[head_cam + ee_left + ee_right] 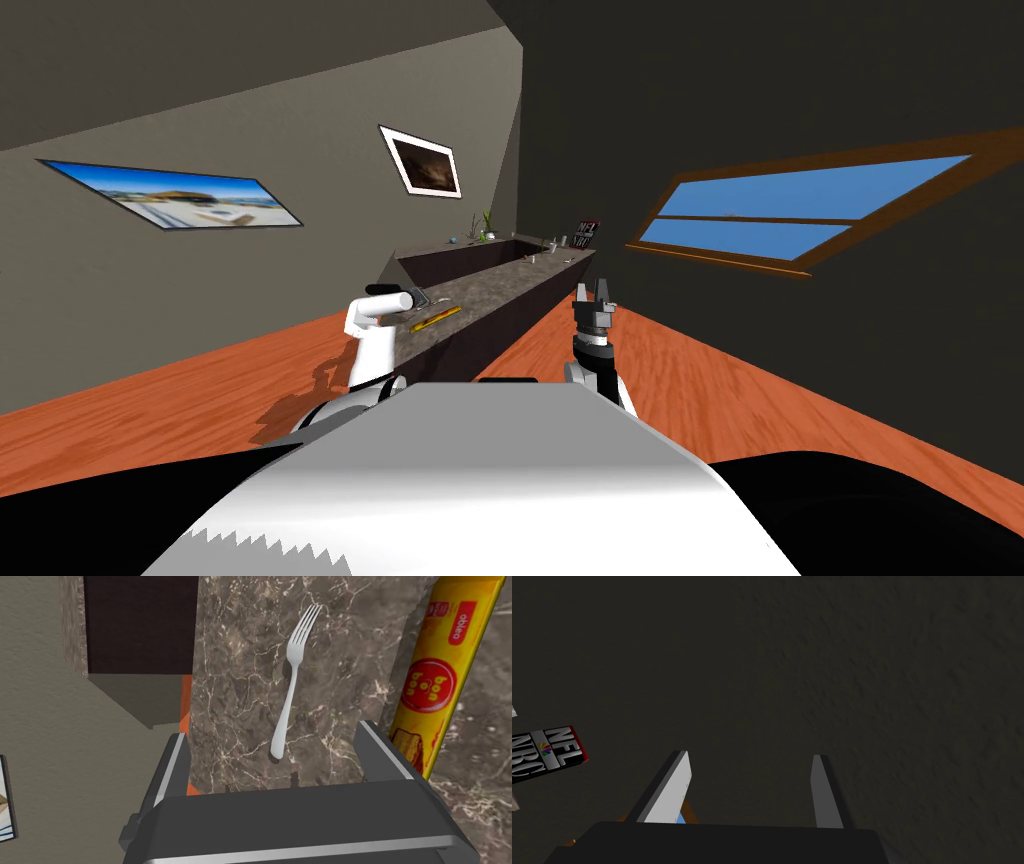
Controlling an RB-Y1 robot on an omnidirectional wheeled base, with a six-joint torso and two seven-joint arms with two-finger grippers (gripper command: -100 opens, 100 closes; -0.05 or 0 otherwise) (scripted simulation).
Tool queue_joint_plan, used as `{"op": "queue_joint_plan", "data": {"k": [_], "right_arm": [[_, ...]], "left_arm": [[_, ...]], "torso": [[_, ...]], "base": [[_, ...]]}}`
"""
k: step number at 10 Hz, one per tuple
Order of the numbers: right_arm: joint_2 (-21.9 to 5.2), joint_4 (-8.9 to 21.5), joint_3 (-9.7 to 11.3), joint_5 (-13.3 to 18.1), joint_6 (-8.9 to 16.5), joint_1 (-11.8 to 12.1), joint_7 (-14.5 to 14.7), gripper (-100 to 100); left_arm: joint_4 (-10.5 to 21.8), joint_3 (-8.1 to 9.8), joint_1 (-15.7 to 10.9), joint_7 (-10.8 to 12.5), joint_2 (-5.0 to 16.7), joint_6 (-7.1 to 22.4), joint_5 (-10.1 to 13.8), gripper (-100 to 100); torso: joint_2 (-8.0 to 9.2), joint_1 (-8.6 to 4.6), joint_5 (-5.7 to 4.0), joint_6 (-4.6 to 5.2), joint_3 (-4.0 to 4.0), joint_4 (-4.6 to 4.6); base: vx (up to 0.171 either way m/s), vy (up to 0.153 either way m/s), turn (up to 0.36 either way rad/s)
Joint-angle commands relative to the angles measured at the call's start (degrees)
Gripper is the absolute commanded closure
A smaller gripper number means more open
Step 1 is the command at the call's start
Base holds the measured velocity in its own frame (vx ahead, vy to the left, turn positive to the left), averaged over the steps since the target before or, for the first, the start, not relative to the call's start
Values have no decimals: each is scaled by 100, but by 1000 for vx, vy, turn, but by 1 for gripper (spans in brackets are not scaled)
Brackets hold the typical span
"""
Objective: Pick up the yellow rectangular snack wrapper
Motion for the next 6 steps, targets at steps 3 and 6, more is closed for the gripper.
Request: {"op": "queue_joint_plan", "data": {"k": [3, 6], "right_arm": [[0, 0, 0, 0, 0, -1, 0, 0], [0, 0, 0, 0, 0, 0, 0, 0]], "left_arm": [[196, 75, -92, 50, 6, 569, -60, -100], [394, 134, -176, 82, 18, 1086, -116, -100]], "torso": [[1, -2, 0, 3, 1, 0], [0, 3, 0, 2, 0, 0]], "base": [[22, 10, -75], [24, 19, -59]]}}
